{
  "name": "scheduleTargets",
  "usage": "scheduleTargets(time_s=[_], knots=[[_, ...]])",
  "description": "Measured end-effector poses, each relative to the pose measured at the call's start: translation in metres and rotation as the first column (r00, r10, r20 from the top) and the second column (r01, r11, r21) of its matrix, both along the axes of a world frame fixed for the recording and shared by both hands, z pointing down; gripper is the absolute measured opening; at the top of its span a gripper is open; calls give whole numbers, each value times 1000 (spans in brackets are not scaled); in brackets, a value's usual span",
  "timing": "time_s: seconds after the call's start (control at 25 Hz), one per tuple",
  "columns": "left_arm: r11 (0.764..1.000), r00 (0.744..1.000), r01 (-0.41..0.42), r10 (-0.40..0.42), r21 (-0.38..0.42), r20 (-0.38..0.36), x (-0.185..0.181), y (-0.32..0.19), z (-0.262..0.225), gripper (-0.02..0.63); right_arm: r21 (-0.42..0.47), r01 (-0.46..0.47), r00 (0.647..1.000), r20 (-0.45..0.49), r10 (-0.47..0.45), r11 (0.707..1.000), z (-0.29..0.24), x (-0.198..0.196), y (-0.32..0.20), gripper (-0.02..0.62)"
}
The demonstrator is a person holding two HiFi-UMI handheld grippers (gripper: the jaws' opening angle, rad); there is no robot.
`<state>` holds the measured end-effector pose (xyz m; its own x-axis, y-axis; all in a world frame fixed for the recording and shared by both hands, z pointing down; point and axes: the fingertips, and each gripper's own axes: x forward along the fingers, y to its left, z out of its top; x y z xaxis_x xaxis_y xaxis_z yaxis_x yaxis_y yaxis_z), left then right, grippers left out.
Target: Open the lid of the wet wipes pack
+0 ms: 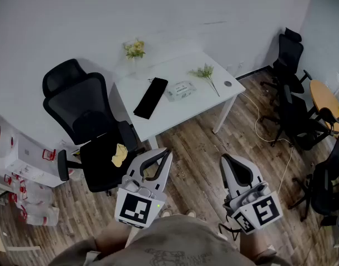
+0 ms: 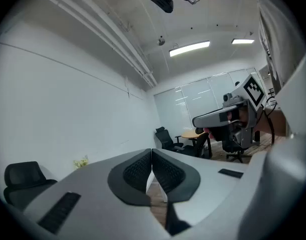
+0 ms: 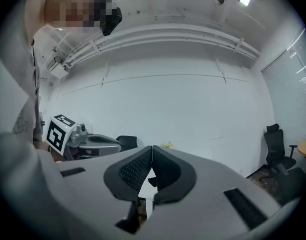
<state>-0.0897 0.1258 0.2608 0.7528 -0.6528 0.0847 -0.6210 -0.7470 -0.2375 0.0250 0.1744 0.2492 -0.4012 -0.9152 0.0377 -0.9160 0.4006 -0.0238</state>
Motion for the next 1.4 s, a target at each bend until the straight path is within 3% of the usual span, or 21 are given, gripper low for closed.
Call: scheduleTargets(time_s=[0.28, 0.72, 0.92, 0.96, 1.08, 1.4], knots=[[1000, 1000, 6, -6, -4, 10, 19, 2, 2, 17, 18, -3, 997, 82, 1, 1000, -3, 25, 0, 32], [1000, 997, 28, -28, 8, 75, 57, 5, 11, 18, 22, 29, 997, 70, -31, 999, 9, 66, 0, 32], [999, 996, 48, -49, 14, 70, 74, 7, 14, 17, 48, 57, 994, 85, -61, 997, 13, 81, 5, 34], [999, 996, 50, -51, 16, 74, 76, 7, 15, 18, 52, 61, 994, 83, -65, 997, 15, 82, 4, 43], [999, 996, 48, -50, 21, 76, 77, 6, 16, 18, 49, 49, 996, 78, -53, 998, 21, 84, -4, 172], [998, 996, 64, -64, -8, 64, 77, -37, 31, 17, 20, 90, 995, 29, -91, 996, 38, 80, -48, 187]])
